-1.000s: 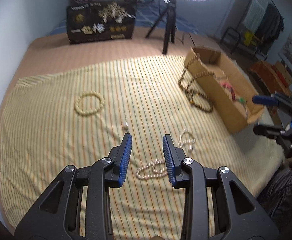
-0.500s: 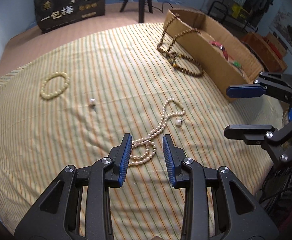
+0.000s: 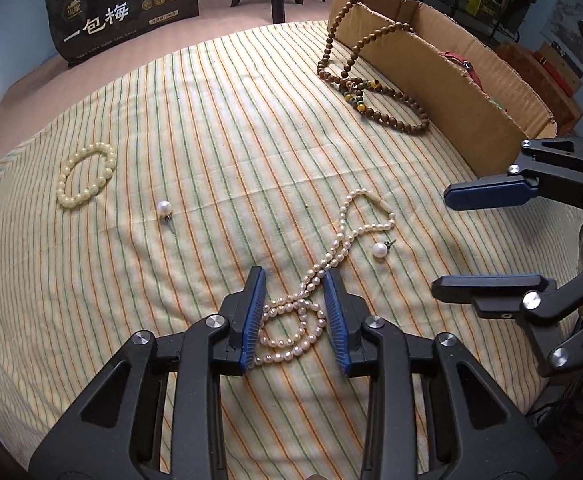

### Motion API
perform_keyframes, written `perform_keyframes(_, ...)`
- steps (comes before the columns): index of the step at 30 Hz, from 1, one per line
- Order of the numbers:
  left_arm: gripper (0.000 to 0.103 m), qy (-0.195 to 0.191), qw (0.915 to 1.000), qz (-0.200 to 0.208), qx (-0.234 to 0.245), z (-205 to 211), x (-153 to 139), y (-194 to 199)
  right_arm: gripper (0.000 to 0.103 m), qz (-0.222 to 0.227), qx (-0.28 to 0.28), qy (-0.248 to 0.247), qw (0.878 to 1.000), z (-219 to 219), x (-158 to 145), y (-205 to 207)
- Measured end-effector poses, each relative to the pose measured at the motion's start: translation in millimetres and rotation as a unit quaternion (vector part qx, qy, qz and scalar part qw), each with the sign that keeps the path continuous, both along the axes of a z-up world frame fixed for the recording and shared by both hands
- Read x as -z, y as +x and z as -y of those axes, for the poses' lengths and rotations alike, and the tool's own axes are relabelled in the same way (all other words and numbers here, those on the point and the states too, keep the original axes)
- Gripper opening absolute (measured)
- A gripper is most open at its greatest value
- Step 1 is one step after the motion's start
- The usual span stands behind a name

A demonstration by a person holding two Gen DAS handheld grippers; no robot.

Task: Organize jewelry
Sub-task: 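Grasp the pearl necklace with the left tool while the right tool grasps the loose pearl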

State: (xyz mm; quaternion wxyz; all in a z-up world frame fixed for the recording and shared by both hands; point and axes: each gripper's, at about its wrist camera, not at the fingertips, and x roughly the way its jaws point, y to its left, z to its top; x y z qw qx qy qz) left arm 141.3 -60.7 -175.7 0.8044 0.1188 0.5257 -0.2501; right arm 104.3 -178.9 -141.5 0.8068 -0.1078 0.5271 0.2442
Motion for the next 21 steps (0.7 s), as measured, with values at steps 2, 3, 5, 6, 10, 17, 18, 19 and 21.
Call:
perform_keyframes(2, 0.016, 0.004, 1.0000, 0.003, -0.003, 0, 1, 1, 0.050, -0.002, -0.003, -0.003, 1.000, -3, 4, 3)
perform_keyframes(3, 0.013, 0.003, 1.0000, 0.003, -0.005, -1, 1, 3, 0.049, -0.003, -0.004, -0.005, 1.000, -4, 5, 4)
perform_keyframes(5, 0.008, 0.000, 1.0000, 0.001, -0.009, -3, 2, 5, 0.049, -0.004, -0.006, -0.007, 1.000, -7, 7, 5)
perform_keyframes(6, 0.006, 0.001, 0.9999, 0.001, -0.010, -5, 2, 6, 0.048, -0.004, -0.007, -0.008, 1.000, -9, 9, 6)
perform_keyframes(10, 0.003, 0.001, 0.9998, -0.001, -0.020, -11, 3, 9, 0.044, -0.004, -0.015, -0.014, 1.000, -17, 13, 7)
perform_keyframes(17, 0.003, 0.000, 0.9993, -0.001, -0.037, -22, 3, 7, 0.037, 0.003, -0.021, -0.029, 0.999, -26, 19, 9)
perform_keyframes(18, 0.003, 0.001, 0.9992, 0.000, -0.039, -24, 2, 7, 0.036, 0.005, -0.022, -0.031, 0.999, -27, 20, 10)
perform_keyframes(19, 0.003, 0.000, 0.9991, -0.001, -0.042, -25, 2, 8, 0.035, 0.007, -0.023, -0.034, 0.999, -28, 20, 11)
perform_keyframes(21, 0.003, -0.002, 0.9989, -0.002, -0.047, -28, 2, 7, 0.033, 0.009, -0.024, -0.035, 0.999, -30, 21, 12)
